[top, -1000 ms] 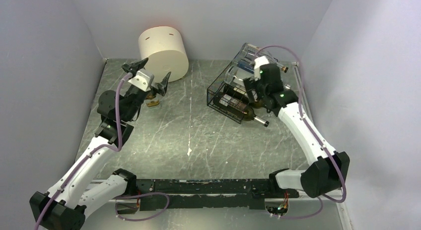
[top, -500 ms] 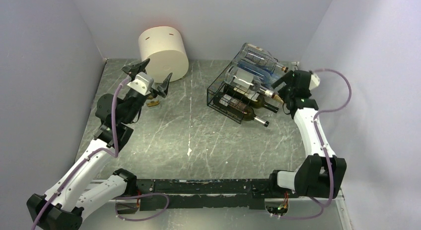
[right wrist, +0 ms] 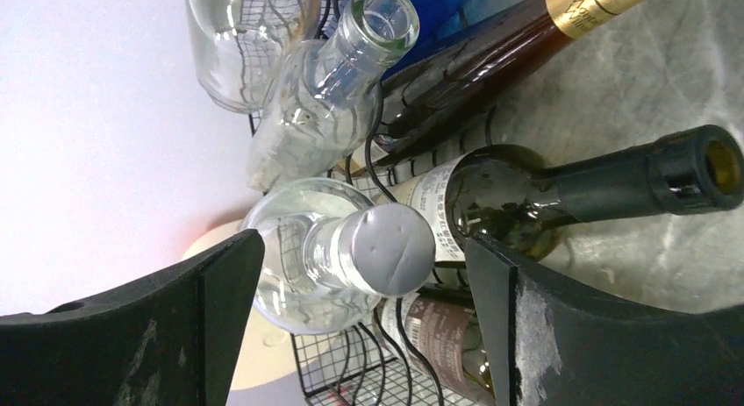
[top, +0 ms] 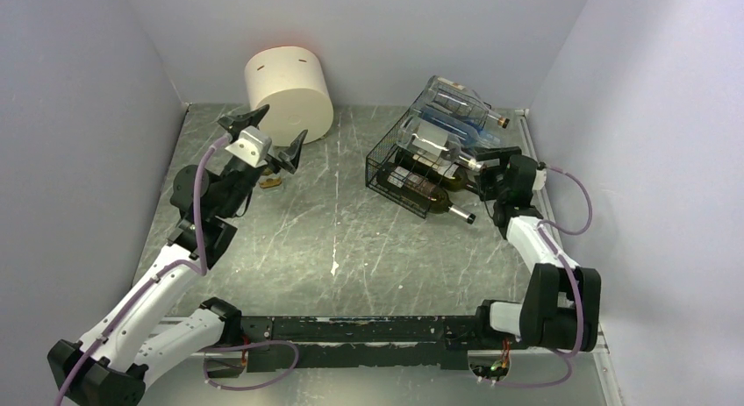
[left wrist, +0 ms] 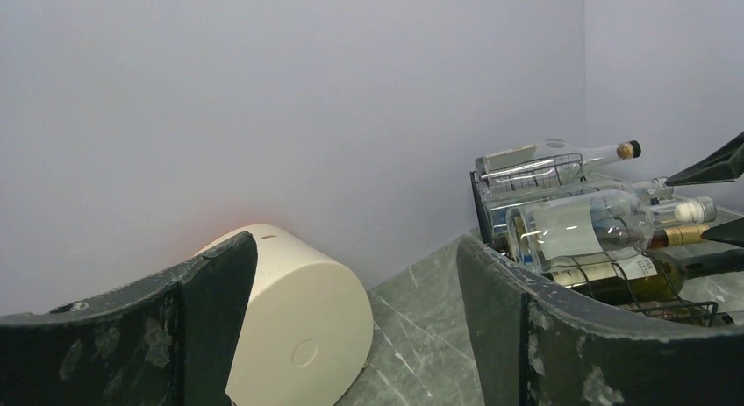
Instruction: Take the wine bottle off the wine rack
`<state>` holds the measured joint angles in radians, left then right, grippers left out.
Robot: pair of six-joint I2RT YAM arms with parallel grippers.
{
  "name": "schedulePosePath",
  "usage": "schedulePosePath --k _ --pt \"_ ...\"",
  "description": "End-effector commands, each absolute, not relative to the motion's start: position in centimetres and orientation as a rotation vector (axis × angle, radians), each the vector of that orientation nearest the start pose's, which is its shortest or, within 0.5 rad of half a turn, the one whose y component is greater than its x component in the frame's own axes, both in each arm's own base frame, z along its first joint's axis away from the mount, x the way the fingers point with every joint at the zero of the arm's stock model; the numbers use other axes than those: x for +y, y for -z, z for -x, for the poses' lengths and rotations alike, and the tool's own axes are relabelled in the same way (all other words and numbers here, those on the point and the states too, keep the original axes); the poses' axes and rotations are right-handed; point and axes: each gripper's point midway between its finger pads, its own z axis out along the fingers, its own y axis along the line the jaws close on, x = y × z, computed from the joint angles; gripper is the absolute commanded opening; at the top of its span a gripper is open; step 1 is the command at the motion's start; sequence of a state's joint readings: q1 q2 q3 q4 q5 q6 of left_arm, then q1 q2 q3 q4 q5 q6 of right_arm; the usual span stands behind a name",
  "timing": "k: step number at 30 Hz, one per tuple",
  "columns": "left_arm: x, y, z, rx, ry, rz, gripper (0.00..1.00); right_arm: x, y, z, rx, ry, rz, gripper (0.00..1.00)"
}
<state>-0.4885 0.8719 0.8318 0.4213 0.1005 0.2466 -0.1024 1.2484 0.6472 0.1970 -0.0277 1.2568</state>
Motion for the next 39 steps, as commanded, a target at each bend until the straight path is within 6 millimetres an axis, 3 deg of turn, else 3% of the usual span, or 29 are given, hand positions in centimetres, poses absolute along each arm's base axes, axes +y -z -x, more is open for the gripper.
schedulePosePath --k 1,7,17,23,33,39 --pt "-17.6 -42.7 -29.5 1.050 0.315 -0.523 0.88 0.7 -17.8 -41.4 1.496 -0.882 -1.304 0.88" --pt "-17.5 -42.8 -29.5 1.048 0.311 -0.522 0.88 1.2 -16.9 -42.0 1.481 -0.892 -1.343 0.84" --pt "-17.5 -42.8 -29.5 1.049 0.308 -0.519 0.88 2.5 -14.7 -42.9 1.429 -0.890 -1.467 0.69" --pt "-17.7 -42.6 -29.7 1.058 0.314 -0.525 0.88 2.5 -13.8 -43.6 1.402 -0.905 -1.495 0.68" --pt "-17.6 -42.6 -29.7 1.055 0.306 -0.525 0.89 2.2 -14.7 -44.0 1.327 -0.900 -1.541 0.60" --pt "-17.6 -42.6 -29.7 1.057 0.299 -0.529 0.89 1.7 -15.8 -43.8 1.257 -0.924 -1.577 0.42"
